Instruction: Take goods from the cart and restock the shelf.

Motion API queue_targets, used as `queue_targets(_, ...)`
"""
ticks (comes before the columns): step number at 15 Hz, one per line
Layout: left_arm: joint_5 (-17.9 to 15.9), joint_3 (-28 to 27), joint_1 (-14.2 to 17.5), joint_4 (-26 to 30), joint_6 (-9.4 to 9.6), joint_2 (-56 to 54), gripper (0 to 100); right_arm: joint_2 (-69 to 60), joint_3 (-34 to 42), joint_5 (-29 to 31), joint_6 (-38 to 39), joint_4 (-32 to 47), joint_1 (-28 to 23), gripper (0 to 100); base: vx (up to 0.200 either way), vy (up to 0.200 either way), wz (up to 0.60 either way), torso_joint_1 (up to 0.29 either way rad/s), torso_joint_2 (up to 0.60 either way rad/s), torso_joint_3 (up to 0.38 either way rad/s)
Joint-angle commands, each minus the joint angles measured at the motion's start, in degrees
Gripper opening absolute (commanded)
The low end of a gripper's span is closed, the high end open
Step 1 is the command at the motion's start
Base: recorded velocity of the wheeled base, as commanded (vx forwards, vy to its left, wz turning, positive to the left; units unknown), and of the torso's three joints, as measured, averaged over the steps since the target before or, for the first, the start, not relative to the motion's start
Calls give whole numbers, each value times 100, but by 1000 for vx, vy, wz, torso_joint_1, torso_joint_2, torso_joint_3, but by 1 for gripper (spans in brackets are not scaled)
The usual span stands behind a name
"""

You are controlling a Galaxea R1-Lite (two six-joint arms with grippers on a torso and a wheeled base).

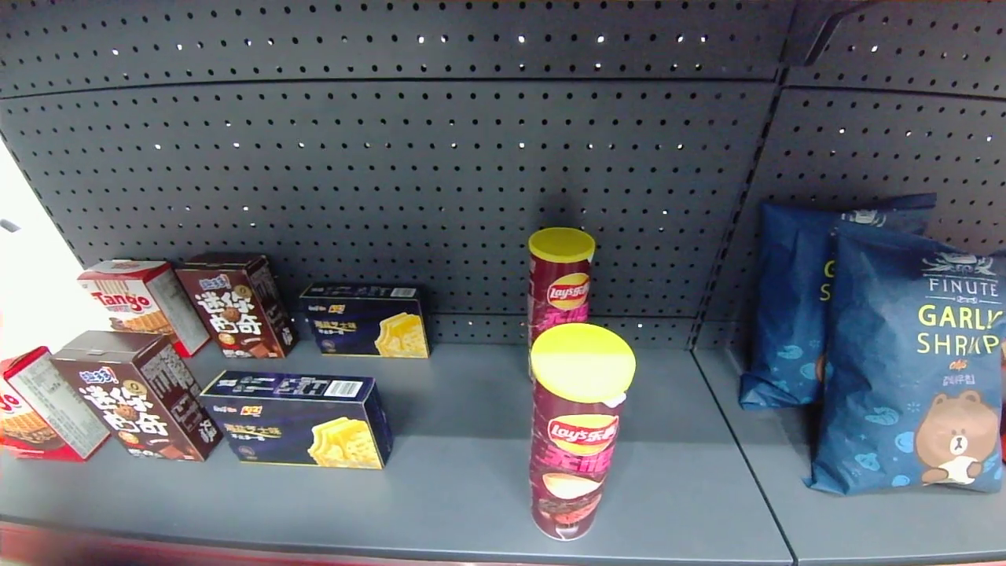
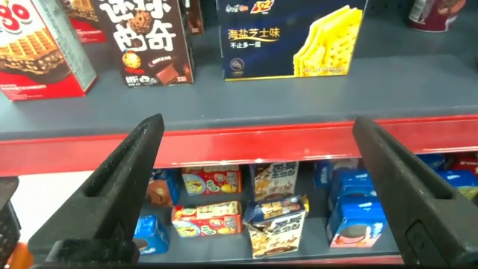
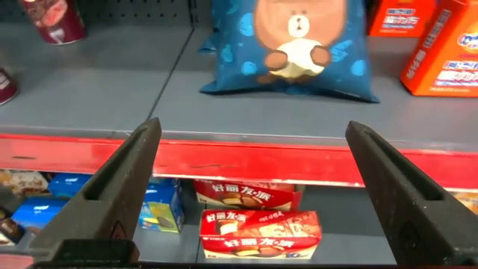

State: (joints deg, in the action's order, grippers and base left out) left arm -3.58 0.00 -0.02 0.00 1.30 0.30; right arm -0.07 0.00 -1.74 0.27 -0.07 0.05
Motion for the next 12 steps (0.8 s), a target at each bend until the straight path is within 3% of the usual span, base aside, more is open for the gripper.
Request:
queue_targets(1, -2, 0, 2, 0, 1, 5, 100, 7, 0, -1, 0, -1, 4, 100, 0, 0, 0, 0, 0, 0)
queue_targets(12, 7, 0, 2, 0, -16, 5, 100, 7, 0, -1, 0, -1, 4, 100, 0, 0, -55, 0, 0, 0)
